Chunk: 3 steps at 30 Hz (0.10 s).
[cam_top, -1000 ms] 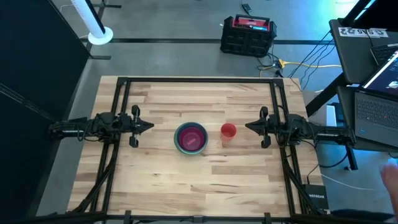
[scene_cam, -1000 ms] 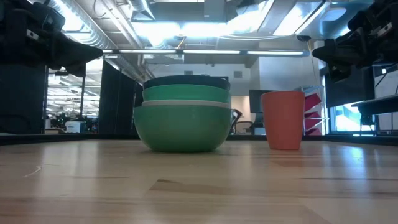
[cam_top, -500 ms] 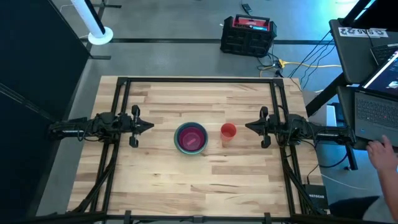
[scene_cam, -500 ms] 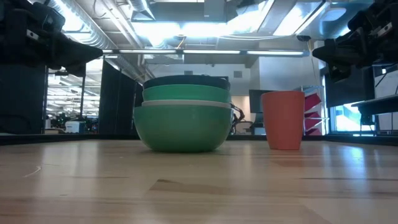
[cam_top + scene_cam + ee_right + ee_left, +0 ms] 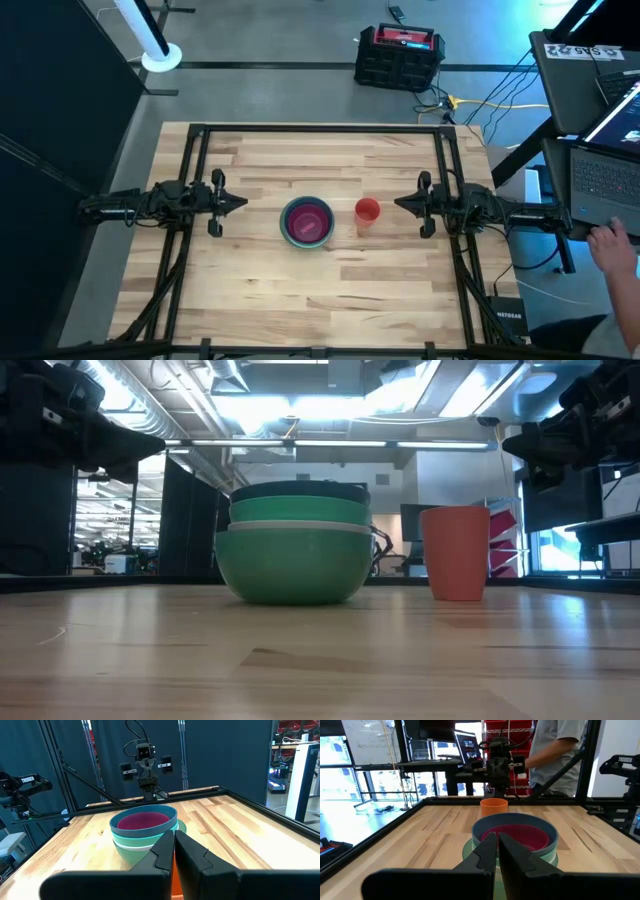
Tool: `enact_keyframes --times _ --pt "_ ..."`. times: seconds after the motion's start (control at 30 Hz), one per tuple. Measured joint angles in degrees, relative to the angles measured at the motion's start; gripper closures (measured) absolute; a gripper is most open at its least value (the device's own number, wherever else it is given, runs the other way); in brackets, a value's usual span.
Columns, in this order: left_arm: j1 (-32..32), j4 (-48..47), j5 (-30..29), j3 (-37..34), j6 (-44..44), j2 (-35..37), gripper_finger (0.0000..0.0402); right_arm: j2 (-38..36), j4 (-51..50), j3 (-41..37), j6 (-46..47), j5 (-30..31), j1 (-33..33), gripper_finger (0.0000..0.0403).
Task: Nest bowls inside each other
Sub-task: Return to Home Position
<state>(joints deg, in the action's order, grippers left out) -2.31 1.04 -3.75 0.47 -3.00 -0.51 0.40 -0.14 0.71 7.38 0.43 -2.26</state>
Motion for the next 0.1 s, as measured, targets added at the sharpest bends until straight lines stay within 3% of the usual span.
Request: enact_keyframes --times 0.1 --pt "0.0 0.0 0.0 0.0 0.02 0.0 0.0402 0.0 0.0 0.0 0.0 0.0 0.0 0.0402"
